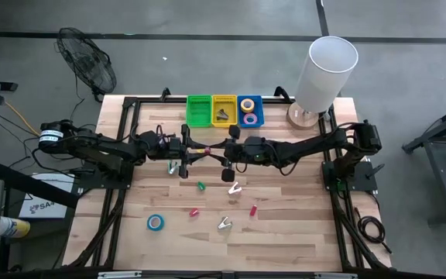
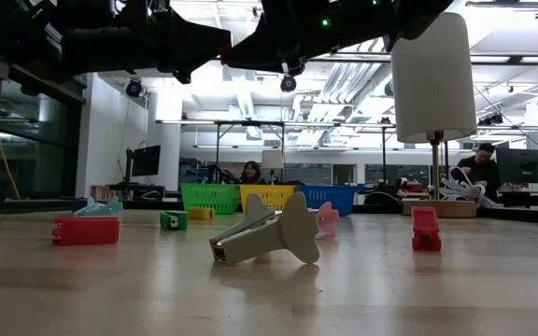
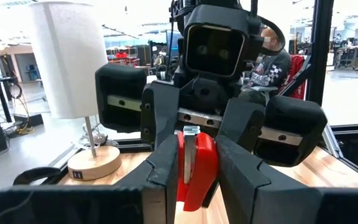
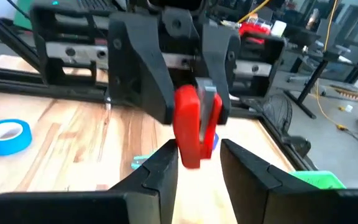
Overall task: Pick and place Stapler, Stapler remover, tape
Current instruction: Put the right red stapler into the green bin
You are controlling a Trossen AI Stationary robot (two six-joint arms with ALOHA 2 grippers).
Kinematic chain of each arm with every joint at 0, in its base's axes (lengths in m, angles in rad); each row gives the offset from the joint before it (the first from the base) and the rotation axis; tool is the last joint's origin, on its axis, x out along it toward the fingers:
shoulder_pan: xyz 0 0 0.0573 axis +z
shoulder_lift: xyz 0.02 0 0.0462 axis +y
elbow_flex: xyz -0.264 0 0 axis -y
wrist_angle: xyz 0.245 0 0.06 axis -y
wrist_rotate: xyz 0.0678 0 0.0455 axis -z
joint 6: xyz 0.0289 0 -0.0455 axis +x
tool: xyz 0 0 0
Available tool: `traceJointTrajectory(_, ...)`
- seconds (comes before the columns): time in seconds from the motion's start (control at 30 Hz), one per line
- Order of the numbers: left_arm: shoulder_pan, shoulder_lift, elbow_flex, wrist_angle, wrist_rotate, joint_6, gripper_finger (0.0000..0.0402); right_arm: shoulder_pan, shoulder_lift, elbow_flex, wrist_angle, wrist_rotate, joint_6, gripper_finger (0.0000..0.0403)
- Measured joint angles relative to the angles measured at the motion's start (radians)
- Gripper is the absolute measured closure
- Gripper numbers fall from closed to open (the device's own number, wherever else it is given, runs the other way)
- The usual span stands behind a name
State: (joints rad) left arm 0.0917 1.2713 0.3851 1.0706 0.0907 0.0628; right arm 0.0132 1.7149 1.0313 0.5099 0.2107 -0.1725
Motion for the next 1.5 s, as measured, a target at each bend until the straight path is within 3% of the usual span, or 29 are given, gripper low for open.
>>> traceJointTrajectory(0.17, 0.0, 0.0, 0.0, 0.0, -0.023, 0.009, 0.0319, 0.0, 0.0, 0.0, -0.039, 0.0, 0.018, 0.0284)
traceJointTrajectory(0.3, 0.0, 0.0, 0.0, -0.035, -0.106, 0.018, 0.0318, 0.0, 0.0, 0.0, -0.072, 0.009, 0.048, 0.0284)
traceJointTrajectory(0.63, 0.002, 0.0, 0.0, -0.175, -0.555, 0.022, 0.0318, 0.0, 0.0, 0.001, -0.173, 0.175, 0.113, 0.0284)
traceJointTrajectory(0.73, 0.031, 0.003, 0.0, -0.222, -0.622, -0.01, 0.0318, 0.0, 0.0, 0.001, -0.178, 0.19, 0.113, 0.0284)
traceJointTrajectory(0.97, 0.178, 0.003, 0.0, -0.326, -0.608, -0.136, 0.0318, 0.0, 0.0, 0.001, -0.222, 0.27, 0.131, 0.0284)
traceJointTrajectory(1.23, 0.351, 0.003, 0.0, -0.326, -0.418, -0.182, 0.0318, 0.0, 0.0, 0.001, -0.238, 0.276, 0.131, 0.0284)
traceJointTrajectory(1.5, 0.466, 0.019, 0.005, -0.33, -0.291, -0.203, 0.0318, -0.01, 0.0, 0.001, -0.272, 0.291, 0.139, 0.0284)
